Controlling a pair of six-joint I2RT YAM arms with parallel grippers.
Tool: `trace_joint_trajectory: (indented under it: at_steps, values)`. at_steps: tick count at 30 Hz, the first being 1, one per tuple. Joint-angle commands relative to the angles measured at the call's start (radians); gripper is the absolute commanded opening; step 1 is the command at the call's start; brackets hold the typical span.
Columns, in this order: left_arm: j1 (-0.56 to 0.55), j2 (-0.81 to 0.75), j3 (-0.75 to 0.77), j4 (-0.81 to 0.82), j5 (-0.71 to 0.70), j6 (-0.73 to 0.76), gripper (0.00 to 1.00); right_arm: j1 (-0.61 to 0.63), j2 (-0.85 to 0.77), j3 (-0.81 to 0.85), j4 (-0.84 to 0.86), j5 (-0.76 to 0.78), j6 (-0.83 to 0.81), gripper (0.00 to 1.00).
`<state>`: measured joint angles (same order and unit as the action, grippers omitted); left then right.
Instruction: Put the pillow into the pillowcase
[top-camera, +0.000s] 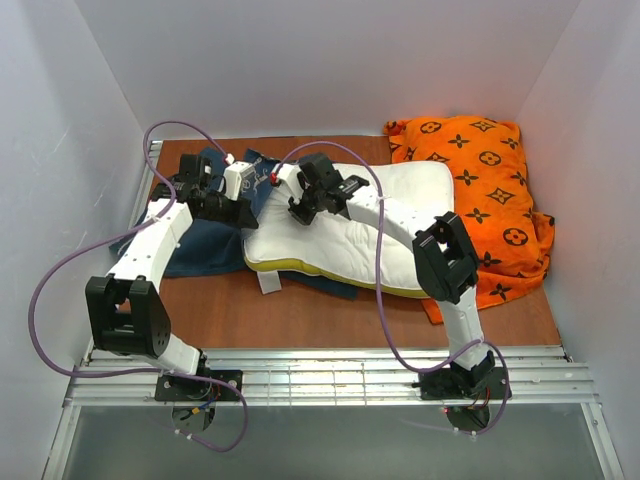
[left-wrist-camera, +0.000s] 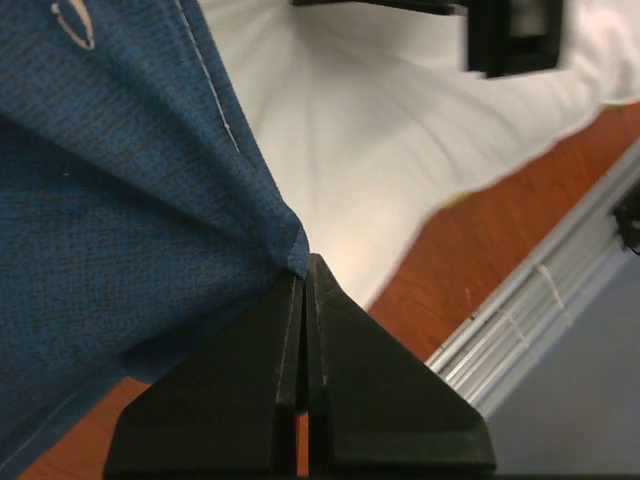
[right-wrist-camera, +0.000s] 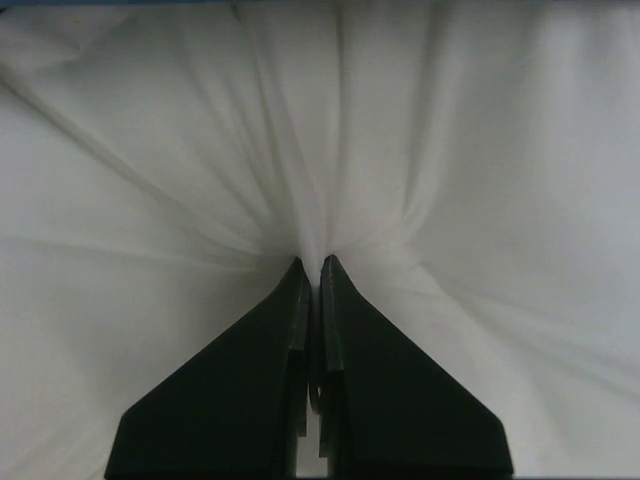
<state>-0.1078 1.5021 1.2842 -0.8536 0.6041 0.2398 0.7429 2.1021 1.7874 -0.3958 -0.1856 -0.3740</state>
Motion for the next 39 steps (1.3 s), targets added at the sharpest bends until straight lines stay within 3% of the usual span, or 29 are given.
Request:
trace_joint_trajectory:
  at_steps: [1, 4, 6, 8, 9, 13, 21, 24, 25, 27, 31, 39]
  values:
    - [-0.004, 0.004, 0.058, -0.183, 0.175, 0.048, 0.0, -0.017, 0.007, 0.01, 0.281, 0.264, 0.108, 0.01]
    - [-0.004, 0.036, 0.084, -0.264, 0.278, 0.09, 0.0, -0.017, 0.033, 0.02, 0.337, 0.379, 0.171, 0.01]
    - [-0.004, 0.05, 0.113, -0.301, 0.263, 0.111, 0.0, -0.02, 0.044, 0.032, 0.35, 0.431, 0.193, 0.01]
    - [-0.004, 0.047, 0.116, -0.311, 0.209, 0.109, 0.0, -0.034, 0.012, 0.02, 0.351, 0.359, 0.228, 0.01]
    - [-0.004, 0.041, 0.11, -0.291, 0.104, 0.089, 0.0, -0.042, -0.005, 0.012, 0.35, 0.332, 0.237, 0.01]
    - [-0.003, 0.0, 0.037, -0.106, -0.134, -0.013, 0.0, -0.056, -0.111, -0.043, 0.341, 0.236, 0.254, 0.01]
    - [-0.004, 0.004, 0.009, -0.059, -0.253, 0.048, 0.0, -0.082, -0.214, -0.144, 0.445, 0.293, 0.349, 0.01]
    - [-0.004, 0.029, 0.059, -0.183, -0.036, 0.133, 0.0, -0.079, -0.191, -0.137, 0.48, 0.334, 0.366, 0.01]
    - [-0.006, 0.047, 0.073, -0.258, 0.102, 0.141, 0.0, -0.077, -0.165, -0.12, 0.486, 0.365, 0.388, 0.01]
    - [-0.015, 0.07, 0.102, -0.323, 0.19, 0.144, 0.0, -0.071, -0.119, -0.1, 0.494, 0.4, 0.406, 0.01]
    - [-0.036, 0.128, 0.155, -0.387, 0.261, 0.148, 0.0, -0.07, -0.064, -0.08, 0.515, 0.449, 0.452, 0.01]
    - [-0.091, 0.204, 0.383, -0.309, 0.365, -0.046, 0.0, 0.007, -0.12, -0.161, 0.509, 0.39, 0.507, 0.01]
